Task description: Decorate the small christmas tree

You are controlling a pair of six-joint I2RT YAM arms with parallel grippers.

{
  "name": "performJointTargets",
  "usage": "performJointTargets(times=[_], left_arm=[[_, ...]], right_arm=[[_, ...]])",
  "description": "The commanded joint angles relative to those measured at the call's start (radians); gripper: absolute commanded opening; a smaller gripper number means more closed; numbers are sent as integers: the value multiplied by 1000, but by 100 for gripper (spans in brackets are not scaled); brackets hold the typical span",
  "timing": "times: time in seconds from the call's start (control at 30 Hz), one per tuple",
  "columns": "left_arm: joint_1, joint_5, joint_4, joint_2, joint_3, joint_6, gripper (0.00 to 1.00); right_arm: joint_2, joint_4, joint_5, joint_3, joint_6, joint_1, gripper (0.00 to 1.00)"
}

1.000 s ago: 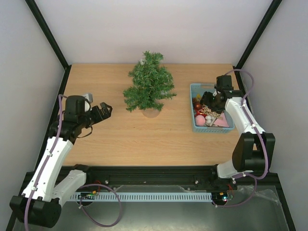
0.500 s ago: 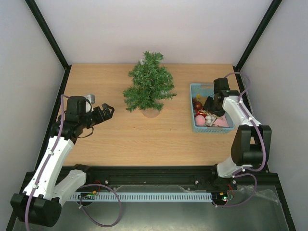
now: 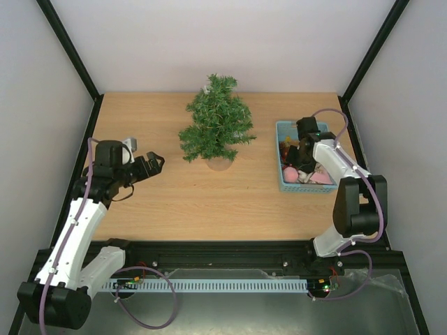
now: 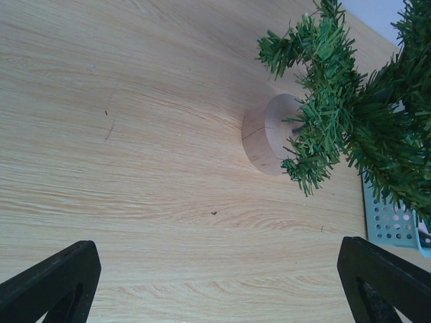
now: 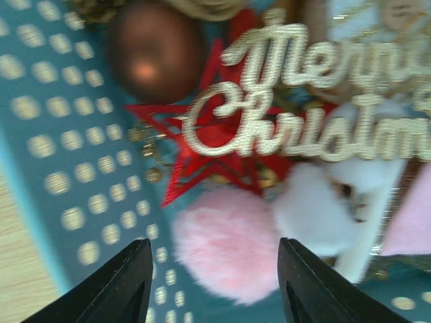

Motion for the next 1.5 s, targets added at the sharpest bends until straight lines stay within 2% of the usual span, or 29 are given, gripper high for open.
performJointTargets(times=[0.0,0.17,0.33,0.5,0.6,0.8,0.9,1.13,1.27,1.37,1.47], left_arm=[[11,25,-3,6,-12,20,99],[20,26,-4,-1,-21,23,99],[28,36,1,1,-34,23,99],[30,41,7,9,-28,23,99],[30,44,5,11,-25,22,99],[30,54,-1,-3,-23,12,99],[30,92,0,-9,-25,6,99],[19,292,52,-15,-44,-12,99],[-41,421,158,-31,-78,-60,99],[-117,421,235,-51,-86,-130,99],[-248,384,311,-35,-85,-206,99]], right_arm=[[21,-52,-29,41,14,66,52],[78,-69,0,44,6,78,57],[107,-106,79,47,-15,80,57],[107,-95,65,30,-23,82,56],[111,-89,52,20,-29,81,50],[95,-84,16,19,-37,81,21],[49,-110,27,62,-34,81,16],[-104,-194,45,192,-29,82,13],[-182,-231,16,238,-21,81,11],[-234,-236,1,231,-20,81,11],[-213,-254,-18,195,-35,81,25]])
